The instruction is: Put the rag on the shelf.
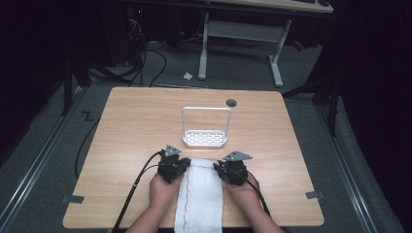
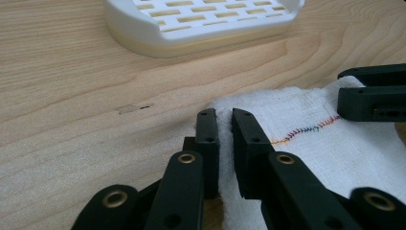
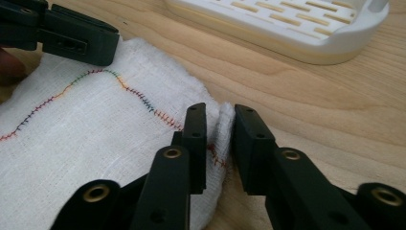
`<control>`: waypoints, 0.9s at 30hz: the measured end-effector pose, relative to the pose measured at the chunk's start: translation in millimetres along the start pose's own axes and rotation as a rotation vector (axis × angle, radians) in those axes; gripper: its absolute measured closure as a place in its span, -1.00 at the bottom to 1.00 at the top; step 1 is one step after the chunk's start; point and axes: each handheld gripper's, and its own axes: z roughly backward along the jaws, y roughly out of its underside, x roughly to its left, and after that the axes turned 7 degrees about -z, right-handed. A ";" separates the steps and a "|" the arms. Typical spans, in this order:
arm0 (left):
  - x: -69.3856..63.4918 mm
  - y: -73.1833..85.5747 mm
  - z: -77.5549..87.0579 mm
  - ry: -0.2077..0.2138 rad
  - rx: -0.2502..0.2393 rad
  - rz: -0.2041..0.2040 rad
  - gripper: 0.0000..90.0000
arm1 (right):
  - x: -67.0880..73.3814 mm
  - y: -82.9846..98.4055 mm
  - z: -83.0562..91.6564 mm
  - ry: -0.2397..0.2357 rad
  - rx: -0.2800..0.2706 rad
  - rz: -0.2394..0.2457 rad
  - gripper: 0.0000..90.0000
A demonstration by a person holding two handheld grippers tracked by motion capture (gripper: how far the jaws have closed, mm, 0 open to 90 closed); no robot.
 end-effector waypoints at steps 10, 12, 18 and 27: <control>-1.1 1.8 4.2 -0.010 -0.035 -0.005 0.85 | -0.1 -1.2 -0.9 -0.040 0.002 0.020 0.91; -0.9 3.5 6.8 -0.005 -0.056 0.003 0.86 | 1.4 -1.7 0.8 -0.039 -0.015 0.030 0.91; 0.1 3.3 13.9 0.008 -0.090 0.017 0.86 | 10.1 -2.8 8.0 -0.022 -0.094 0.063 0.90; -9.4 -17.6 42.1 -0.027 -0.218 -0.014 0.86 | 24.0 -16.0 31.3 -0.033 -0.229 0.100 0.90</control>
